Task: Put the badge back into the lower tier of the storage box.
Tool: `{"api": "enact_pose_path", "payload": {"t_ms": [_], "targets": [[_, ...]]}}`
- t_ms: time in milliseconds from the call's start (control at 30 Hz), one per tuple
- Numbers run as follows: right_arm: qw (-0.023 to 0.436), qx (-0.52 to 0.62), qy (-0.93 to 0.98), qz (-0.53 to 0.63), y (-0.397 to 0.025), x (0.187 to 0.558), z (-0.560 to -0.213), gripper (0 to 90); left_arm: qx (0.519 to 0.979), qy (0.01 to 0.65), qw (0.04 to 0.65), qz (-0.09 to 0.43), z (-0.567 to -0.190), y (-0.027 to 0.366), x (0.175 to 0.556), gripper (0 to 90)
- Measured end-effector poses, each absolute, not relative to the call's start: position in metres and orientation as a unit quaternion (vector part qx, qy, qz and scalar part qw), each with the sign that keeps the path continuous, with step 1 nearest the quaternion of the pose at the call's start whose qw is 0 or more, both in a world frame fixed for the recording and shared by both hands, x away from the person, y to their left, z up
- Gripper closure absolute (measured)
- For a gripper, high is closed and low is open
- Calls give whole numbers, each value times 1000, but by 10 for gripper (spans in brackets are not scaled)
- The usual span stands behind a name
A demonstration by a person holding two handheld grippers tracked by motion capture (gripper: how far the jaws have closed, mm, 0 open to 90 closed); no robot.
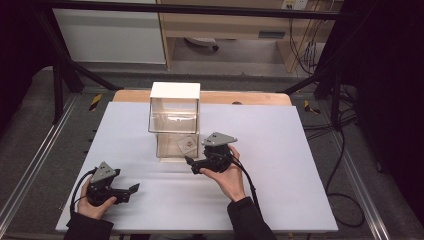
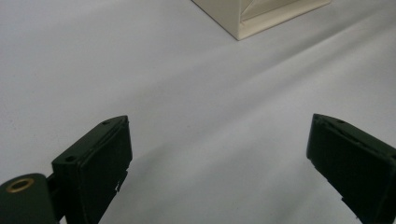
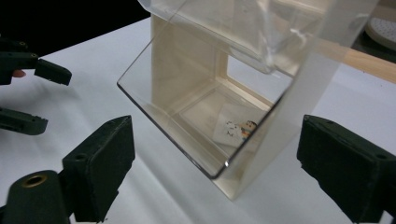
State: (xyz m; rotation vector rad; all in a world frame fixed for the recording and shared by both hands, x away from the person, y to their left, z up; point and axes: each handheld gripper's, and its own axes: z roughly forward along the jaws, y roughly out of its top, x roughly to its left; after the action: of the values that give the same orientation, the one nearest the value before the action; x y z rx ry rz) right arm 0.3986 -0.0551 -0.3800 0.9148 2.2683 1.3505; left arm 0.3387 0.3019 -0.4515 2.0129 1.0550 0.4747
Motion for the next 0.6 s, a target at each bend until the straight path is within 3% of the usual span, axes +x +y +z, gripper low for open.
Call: {"api": "enact_pose_path", "payload": {"t_ms": [600], "targets": [[181, 358, 791, 463, -126, 384, -393, 27, 796, 417, 397, 187, -452, 302, 339, 60]]}}
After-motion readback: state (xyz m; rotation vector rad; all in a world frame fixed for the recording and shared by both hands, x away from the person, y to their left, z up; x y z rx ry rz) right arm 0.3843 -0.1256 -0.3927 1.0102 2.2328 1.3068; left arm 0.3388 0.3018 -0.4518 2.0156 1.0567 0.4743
